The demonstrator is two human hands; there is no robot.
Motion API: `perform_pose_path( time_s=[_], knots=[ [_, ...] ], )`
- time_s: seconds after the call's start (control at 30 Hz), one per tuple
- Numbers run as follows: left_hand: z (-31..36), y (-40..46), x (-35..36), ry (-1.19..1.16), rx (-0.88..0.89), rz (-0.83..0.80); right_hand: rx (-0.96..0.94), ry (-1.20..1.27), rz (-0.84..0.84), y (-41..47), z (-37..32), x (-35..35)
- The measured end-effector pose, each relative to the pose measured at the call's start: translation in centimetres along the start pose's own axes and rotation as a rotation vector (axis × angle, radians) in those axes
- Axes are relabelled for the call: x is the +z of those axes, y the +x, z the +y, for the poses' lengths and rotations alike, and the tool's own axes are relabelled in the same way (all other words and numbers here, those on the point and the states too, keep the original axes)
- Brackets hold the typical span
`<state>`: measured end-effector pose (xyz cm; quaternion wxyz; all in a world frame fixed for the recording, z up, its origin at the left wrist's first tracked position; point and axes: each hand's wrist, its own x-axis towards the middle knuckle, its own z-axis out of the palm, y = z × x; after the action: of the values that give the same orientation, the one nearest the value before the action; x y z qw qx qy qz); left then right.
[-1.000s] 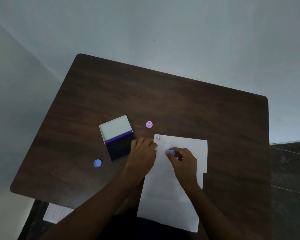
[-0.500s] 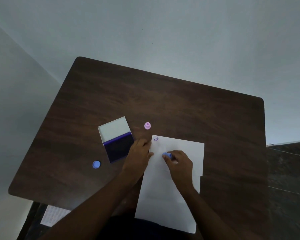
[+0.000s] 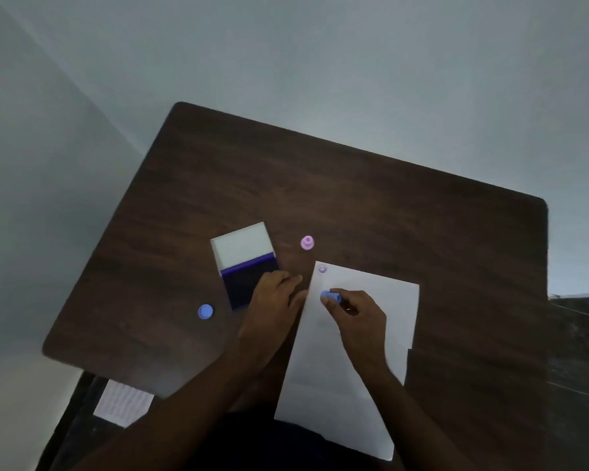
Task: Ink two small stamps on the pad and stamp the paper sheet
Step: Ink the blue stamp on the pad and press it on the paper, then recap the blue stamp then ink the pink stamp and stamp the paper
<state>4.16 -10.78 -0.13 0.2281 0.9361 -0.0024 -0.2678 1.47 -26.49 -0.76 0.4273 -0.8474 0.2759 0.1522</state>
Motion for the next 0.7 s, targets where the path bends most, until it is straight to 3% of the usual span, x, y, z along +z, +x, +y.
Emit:
perform_pose_path(
  time_s=[0.2, 0.33, 0.5, 0.7],
  knots=[
    [-6.1, -4.8, -0.4, -0.153, -0.07, 0.372, -0.087, 0.204, -0.155, -2.3, -2.7, 1.8],
    [-10.4, -6.4, -0.6, -0.251, -0.252, 0.562, -0.131, 0.309, -0.232, -3.8, -4.4, 3.2],
    [-12.5, -6.4, -0.7, -0.242, -0.362, 0.524, -0.119, 0.358, -0.293, -4.8, -5.8, 4.4],
    [-12.6, -5.7, -0.9, -0.309, -0.324, 0.556, -0.067, 0.425, -0.341, -5.4, -6.9, 4.7]
  ],
)
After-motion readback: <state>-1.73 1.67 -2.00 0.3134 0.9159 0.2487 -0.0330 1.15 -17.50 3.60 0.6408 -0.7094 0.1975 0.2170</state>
